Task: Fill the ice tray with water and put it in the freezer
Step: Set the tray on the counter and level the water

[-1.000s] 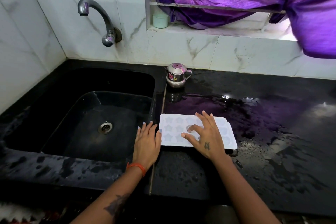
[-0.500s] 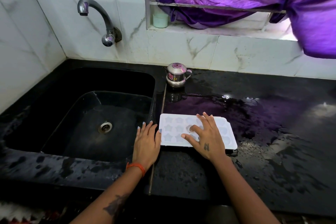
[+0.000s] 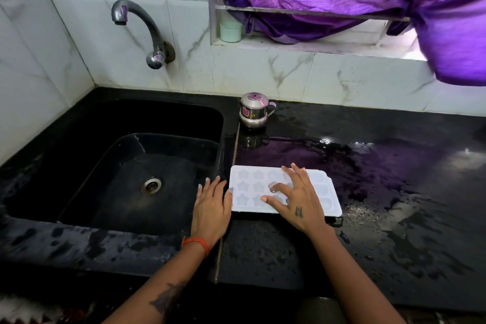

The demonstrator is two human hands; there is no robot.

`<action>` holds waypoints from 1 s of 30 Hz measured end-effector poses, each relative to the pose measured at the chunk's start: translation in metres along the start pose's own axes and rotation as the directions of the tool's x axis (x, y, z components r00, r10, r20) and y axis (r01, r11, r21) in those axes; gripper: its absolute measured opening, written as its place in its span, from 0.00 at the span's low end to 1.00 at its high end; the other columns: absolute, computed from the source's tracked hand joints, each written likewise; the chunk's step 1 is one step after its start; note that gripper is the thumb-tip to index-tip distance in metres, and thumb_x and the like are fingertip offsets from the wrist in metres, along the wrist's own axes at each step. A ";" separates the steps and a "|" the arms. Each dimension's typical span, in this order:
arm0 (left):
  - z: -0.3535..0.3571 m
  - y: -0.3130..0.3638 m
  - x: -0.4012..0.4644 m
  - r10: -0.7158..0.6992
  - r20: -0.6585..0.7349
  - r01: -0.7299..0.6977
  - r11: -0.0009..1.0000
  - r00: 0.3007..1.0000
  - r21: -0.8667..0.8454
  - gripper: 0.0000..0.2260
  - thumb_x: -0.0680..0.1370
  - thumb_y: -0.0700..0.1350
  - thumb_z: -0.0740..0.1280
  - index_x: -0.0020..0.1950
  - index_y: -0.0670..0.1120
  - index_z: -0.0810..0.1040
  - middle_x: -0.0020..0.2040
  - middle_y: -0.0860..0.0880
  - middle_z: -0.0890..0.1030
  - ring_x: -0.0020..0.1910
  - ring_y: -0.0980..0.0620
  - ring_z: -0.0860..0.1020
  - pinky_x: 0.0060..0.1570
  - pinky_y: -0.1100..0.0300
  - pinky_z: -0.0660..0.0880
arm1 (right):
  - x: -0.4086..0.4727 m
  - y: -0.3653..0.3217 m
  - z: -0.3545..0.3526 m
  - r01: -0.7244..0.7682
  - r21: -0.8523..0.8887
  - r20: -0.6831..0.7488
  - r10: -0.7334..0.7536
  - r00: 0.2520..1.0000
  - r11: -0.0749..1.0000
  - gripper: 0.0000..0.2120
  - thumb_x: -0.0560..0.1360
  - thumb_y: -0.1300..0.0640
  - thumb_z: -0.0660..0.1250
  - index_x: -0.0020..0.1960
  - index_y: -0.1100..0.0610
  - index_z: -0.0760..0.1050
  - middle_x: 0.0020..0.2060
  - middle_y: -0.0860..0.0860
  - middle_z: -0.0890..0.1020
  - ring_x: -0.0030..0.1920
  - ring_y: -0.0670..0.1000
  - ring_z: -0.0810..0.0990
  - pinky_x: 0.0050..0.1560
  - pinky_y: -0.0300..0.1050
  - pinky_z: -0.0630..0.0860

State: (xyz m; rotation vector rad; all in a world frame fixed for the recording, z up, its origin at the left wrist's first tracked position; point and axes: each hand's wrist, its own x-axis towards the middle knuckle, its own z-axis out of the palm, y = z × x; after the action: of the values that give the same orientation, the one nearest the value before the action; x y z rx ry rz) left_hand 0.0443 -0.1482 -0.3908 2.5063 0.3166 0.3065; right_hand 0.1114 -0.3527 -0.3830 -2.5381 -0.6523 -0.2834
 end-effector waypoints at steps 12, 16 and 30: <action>-0.001 0.001 -0.001 0.000 0.002 0.000 1.000 1.000 0.002 0.28 0.77 0.56 0.45 0.71 0.45 0.67 0.74 0.47 0.64 0.76 0.49 0.55 0.74 0.58 0.43 | -0.001 0.000 0.003 0.014 -0.033 -0.064 -0.016 0.998 0.999 0.28 0.71 0.28 0.54 0.41 0.51 0.76 0.66 0.55 0.73 0.73 0.56 0.61 0.74 0.55 0.56; -0.001 0.001 0.000 -0.001 0.009 0.001 1.000 1.000 0.003 0.28 0.77 0.56 0.45 0.71 0.45 0.67 0.74 0.46 0.64 0.76 0.49 0.55 0.74 0.58 0.43 | 0.002 -0.001 0.000 -0.010 0.010 -0.067 0.011 0.998 1.000 0.28 0.70 0.27 0.53 0.43 0.50 0.78 0.67 0.54 0.73 0.73 0.55 0.61 0.75 0.53 0.52; -0.001 -0.002 0.000 0.001 0.002 -0.001 1.000 1.000 -0.011 0.27 0.78 0.57 0.46 0.71 0.45 0.68 0.74 0.47 0.65 0.76 0.49 0.56 0.74 0.58 0.44 | 0.016 -0.024 0.009 0.089 0.021 -0.090 -0.087 0.992 0.996 0.29 0.72 0.28 0.54 0.45 0.51 0.79 0.65 0.55 0.74 0.73 0.55 0.63 0.75 0.54 0.49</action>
State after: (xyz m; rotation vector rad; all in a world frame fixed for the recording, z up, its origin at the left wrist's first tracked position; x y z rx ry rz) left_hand 0.0442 -0.1464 -0.3913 2.4957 0.3119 0.3050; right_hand 0.1143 -0.3239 -0.3755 -2.4614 -0.7295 -0.4148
